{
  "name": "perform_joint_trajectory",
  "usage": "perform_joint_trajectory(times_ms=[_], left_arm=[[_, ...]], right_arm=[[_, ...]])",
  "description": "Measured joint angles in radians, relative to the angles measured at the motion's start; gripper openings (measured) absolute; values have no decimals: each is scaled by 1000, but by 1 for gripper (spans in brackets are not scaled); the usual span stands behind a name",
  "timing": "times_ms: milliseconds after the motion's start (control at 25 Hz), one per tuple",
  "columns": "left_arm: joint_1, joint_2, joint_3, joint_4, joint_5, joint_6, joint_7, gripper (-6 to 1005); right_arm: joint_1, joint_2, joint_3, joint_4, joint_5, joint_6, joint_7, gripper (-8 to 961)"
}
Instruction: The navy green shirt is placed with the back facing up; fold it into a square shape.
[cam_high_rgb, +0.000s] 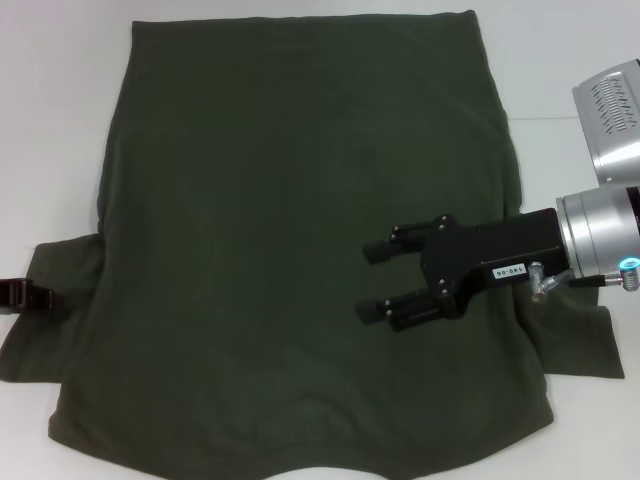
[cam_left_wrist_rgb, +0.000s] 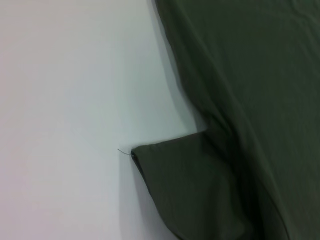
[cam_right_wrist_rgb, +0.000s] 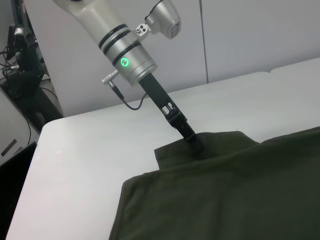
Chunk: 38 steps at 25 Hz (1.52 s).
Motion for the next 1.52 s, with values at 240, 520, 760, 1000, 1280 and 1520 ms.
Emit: perform_joint_trajectory(times_ms=[240, 520, 760, 1000, 1280, 1520], left_arm=[[0, 0, 0, 0, 0, -4, 2, 313], [2, 0, 0, 3, 2, -19, 10, 261], [1, 1, 2, 3, 3, -18, 11, 130], [-2, 4, 3, 11, 4, -12, 11, 10], [-39, 42, -2, 66, 36, 68, 10, 3], [-93, 75, -4, 89, 119, 98, -14, 3]], right_arm=[[0, 0, 0, 0, 0, 3, 4, 849], [2, 0, -1, 0, 0, 8, 8, 849], [2, 0, -1, 0, 0, 9, 8, 849], [2, 0, -1, 0, 0, 9, 8, 850], [0, 0, -2, 0, 0, 22, 3, 850], [-4, 9, -2, 0, -19, 36, -2, 850]])
